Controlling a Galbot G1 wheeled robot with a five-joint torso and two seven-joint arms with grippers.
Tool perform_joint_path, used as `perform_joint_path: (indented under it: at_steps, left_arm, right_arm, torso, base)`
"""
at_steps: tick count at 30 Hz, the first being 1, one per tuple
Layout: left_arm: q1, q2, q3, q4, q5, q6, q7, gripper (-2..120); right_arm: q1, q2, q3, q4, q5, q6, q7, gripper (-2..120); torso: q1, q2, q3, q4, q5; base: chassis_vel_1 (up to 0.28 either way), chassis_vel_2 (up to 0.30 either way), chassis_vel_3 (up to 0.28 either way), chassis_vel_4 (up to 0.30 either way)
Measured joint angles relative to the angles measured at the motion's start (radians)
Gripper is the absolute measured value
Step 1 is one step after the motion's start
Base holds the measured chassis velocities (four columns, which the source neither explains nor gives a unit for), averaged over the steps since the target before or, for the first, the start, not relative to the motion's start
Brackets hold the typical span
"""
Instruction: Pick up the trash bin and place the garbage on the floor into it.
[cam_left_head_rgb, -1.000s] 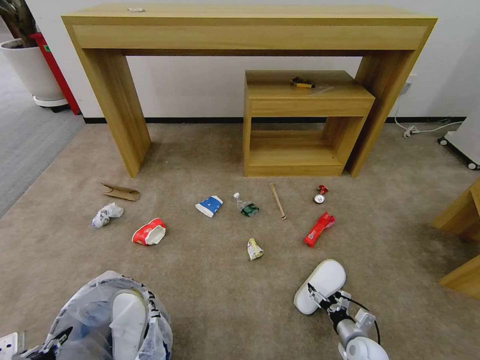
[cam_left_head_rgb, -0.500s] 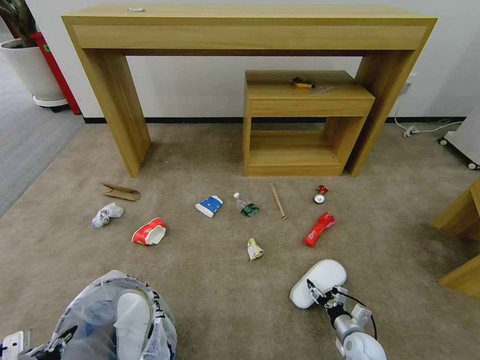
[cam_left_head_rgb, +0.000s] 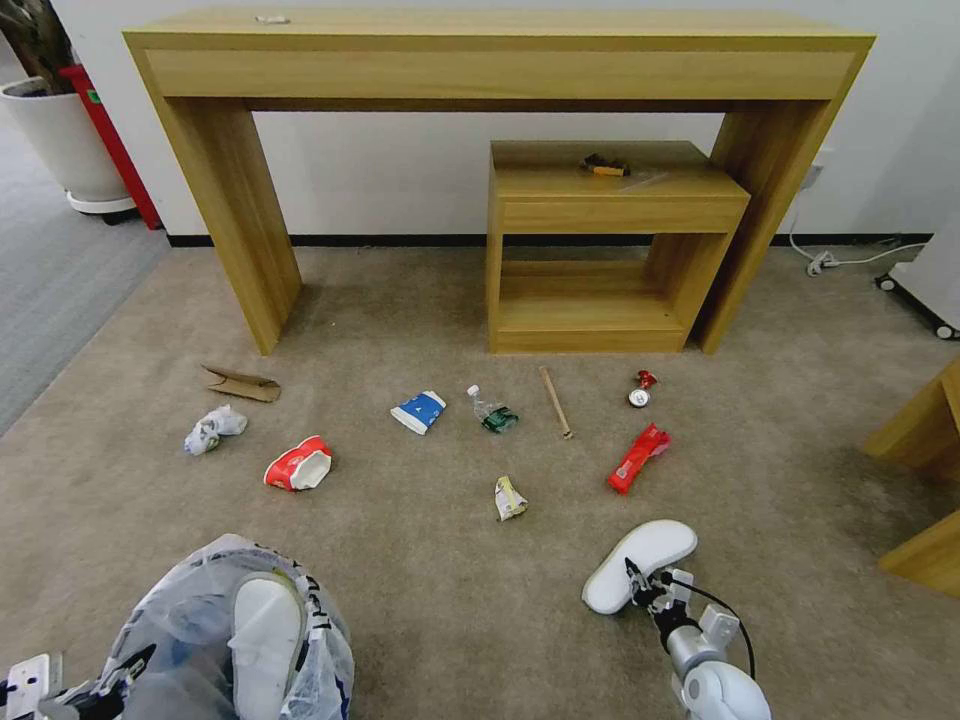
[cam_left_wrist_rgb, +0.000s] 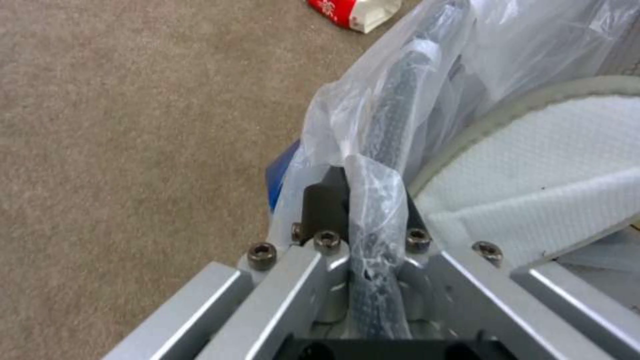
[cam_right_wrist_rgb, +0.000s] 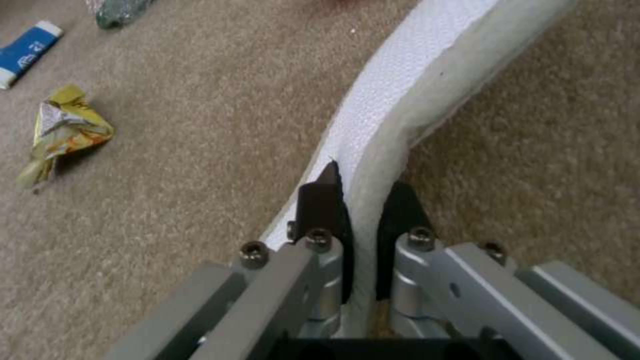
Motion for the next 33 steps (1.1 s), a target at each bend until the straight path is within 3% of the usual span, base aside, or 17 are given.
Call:
perform_joint_path:
  at_steps: [8,15,19,21,23,25,27,32,33]
  left_arm:
    - [-0.007,-0.005,0.017,-0.009,0.001,0.006,-0.019,0]
    - [-0.022,-0.004,0.041,-0.017,0.004,0.021,-0.053,0]
    - [-0.039,0.006,0.060,-0.019,0.004,0.036,-0.081,0]
    - [-0.054,0.017,0.073,-0.020,0.000,0.048,-0.104,0]
    - [-0.061,0.021,0.080,-0.018,-0.002,0.053,-0.114,0]
    - [-0.074,0.033,0.091,-0.013,-0.008,0.064,-0.135,0]
    - [-0.087,0.050,0.101,-0.010,-0.019,0.067,-0.154,0]
    - [-0.103,0.069,0.110,-0.008,-0.031,0.068,-0.172,0]
    - [-0.110,0.078,0.116,-0.007,-0.038,0.068,-0.182,0]
  right_arm:
    - [0.002,-0.012,0.022,0.029,-0.093,0.049,-0.004,2]
    - [0.012,-0.044,0.031,0.218,-0.187,0.048,-0.029,2]
    - [0.065,-0.096,-0.019,0.342,-0.203,0.013,-0.047,2]
    - [0.134,-0.152,-0.088,0.430,-0.196,-0.020,-0.056,2]
    - [0.166,-0.162,-0.123,0.456,-0.193,-0.028,-0.061,2]
    - [0.264,-0.173,-0.227,0.504,-0.188,-0.057,-0.082,2]
    - [0.368,-0.158,-0.346,0.537,-0.174,-0.090,-0.091,2]
    - [0.501,-0.120,-0.495,0.564,-0.146,-0.127,-0.091,2]
    - [0.553,-0.098,-0.570,0.573,-0.136,-0.138,-0.089,2]
  torso:
    - [0.000,0.000,0.000,-0.0002,0.0001]
    - [0.000,0.000,0.000,-0.0002,0.0000]
    - [0.000,0.000,0.000,0.0001,0.0000]
    - [0.000,0.000,0.000,-0.0001,-0.0006]
    - [0.000,0.000,0.000,-0.0003,-0.0007]
    - [0.000,0.000,0.000,-0.0001,0.0000]
    - [0.000,0.000,0.000,0.0002,-0.0004]
    - [0.000,0.000,0.000,0.0003,-0.0002]
    - [0.000,0.000,0.000,0.0003,-0.0008]
  base:
    - [0.000,0.000,0.000,0.000]
    - [0.000,0.000,0.000,0.000]
    - [0.000,0.000,0.000,0.000]
    - [0.000,0.000,0.000,0.000]
    - [0.000,0.000,0.000,0.000]
    - [0.000,0.000,0.000,0.000]
    - [0.000,0.000,0.000,0.000]
    - [0.000,0.000,0.000,0.000]
    - [0.000,0.000,0.000,0.000]
